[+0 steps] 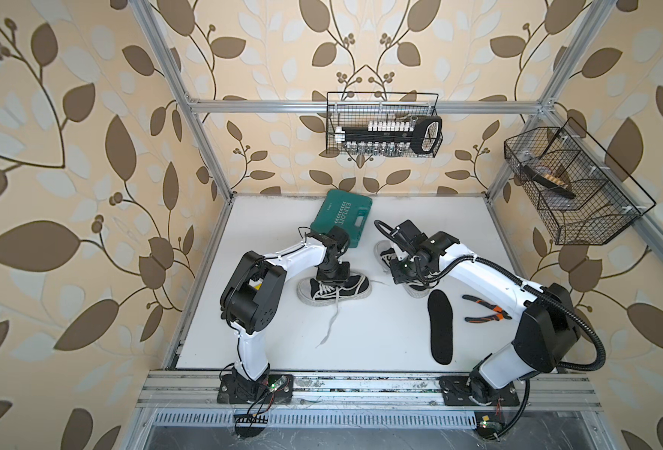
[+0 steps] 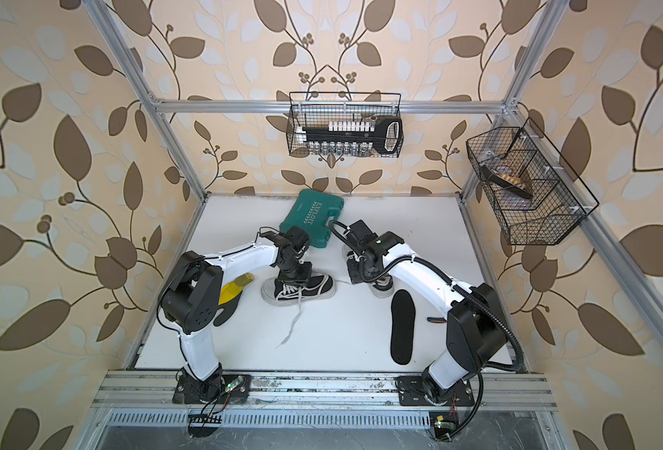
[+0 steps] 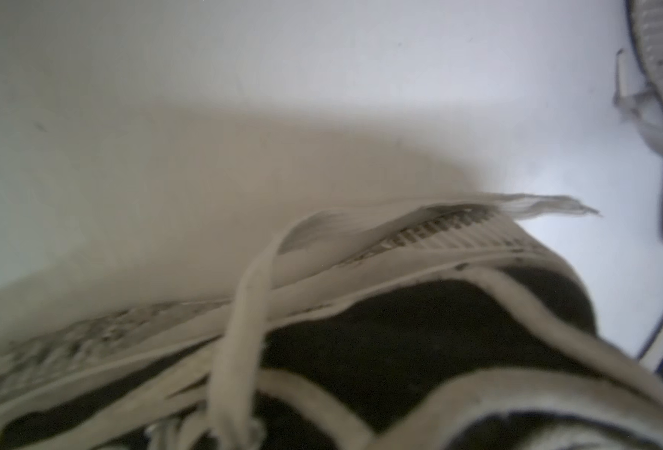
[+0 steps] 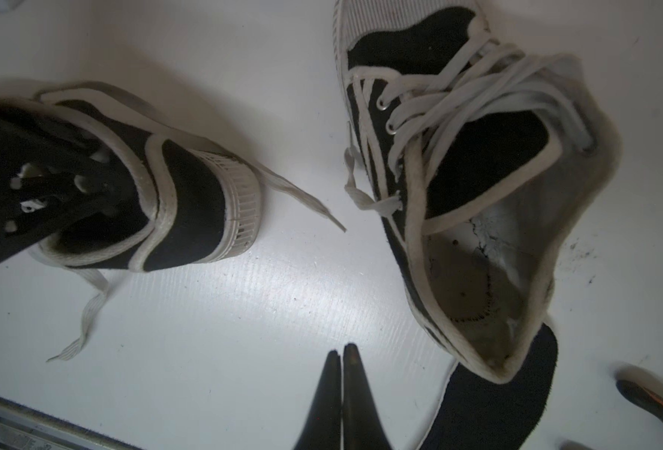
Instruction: Insert the insole into the shoe
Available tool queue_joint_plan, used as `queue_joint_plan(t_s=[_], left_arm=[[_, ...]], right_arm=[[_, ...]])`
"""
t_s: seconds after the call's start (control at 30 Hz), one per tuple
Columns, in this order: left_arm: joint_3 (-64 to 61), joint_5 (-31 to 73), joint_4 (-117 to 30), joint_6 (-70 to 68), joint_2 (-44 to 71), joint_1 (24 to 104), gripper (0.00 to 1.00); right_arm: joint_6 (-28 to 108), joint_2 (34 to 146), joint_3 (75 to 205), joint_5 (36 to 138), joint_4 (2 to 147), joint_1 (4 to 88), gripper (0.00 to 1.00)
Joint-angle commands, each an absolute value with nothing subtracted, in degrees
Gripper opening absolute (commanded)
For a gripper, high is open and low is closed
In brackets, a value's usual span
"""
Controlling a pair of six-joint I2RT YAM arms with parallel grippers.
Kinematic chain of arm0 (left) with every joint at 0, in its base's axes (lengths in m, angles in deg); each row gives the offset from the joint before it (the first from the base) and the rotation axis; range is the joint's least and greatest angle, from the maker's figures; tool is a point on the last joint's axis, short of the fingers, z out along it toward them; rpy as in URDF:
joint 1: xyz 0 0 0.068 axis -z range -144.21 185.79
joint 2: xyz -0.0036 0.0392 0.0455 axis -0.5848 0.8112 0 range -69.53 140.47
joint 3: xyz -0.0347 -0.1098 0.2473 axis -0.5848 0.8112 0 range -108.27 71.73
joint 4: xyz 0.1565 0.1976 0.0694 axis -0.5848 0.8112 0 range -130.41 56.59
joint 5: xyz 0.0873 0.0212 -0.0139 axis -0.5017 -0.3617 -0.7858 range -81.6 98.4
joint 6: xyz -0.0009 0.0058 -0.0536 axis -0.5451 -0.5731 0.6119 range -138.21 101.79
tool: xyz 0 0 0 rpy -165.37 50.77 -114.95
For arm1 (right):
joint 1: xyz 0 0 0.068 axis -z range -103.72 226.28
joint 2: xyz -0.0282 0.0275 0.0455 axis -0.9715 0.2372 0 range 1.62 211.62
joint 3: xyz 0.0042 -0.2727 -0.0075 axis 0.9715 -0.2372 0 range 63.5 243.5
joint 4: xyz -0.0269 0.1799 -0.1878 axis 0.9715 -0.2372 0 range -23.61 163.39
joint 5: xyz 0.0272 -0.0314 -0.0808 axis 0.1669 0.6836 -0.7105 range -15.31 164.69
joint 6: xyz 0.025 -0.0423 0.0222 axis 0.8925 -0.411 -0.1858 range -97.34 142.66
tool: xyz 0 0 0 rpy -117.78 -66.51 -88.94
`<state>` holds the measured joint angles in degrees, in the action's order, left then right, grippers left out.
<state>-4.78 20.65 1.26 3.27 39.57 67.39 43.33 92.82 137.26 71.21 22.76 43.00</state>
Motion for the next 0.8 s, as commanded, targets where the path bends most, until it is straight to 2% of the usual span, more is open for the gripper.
queue_joint_plan(t_s=[0.0, 0.07, 0.2, 0.23, 0.3, 0.4, 0.53, 0.63, 0.77], left_arm=[[-4.73, 20.96, -1.86, 3.61, 45.1, 68.82, 0.34], [-4.57, 20.66, -1.9, 2.93, 44.17, 69.34, 0.35], [-4.38, 22.14, -2.01, 1.72, 38.1, 69.37, 0.44], [-4.39, 22.91, -2.01, 1.45, 36.81, 69.35, 0.48], [-4.59, 26.02, -1.88, 0.46, 34.02, 69.32, 0.59], [-5.06, 29.15, -1.25, -0.36, 30.64, 69.15, 0.66], [-5.27, 29.51, 1.29, -1.26, 26.55, 67.71, 0.68], [-1.95, 30.01, 1.1, -1.03, 22.64, 64.78, 0.69], [5.86, 30.94, -1.22, -0.18, 14.14, 58.65, 0.69]], right_arm=[[41.92, 92.22, 136.12, 72.49, 23.13, 43.14, 0.01], [40.83, 92.32, 136.01, 72.69, 23.79, 43.23, 0.07], [37.27, 92.71, 137.25, 73.93, 24.44, 43.21, 0.4], [36.3, 92.92, 137.8, 74.25, 24.44, 43.23, 0.48], [34.05, 93.49, 139.08, 75.18, 24.29, 43.22, 0.57], [31.01, 94.7, 141.27, 76.79, 23.26, 43.18, 0.64], [28.11, 95.63, 143.78, 73.38, 21.99, 43.23, 0.67], [26.47, 93.06, 141.87, 72.49, 26.79, 43.23, 0.68], [20.05, 90.74, 137.62, 78.44, 36.11, 42.35, 0.69]])
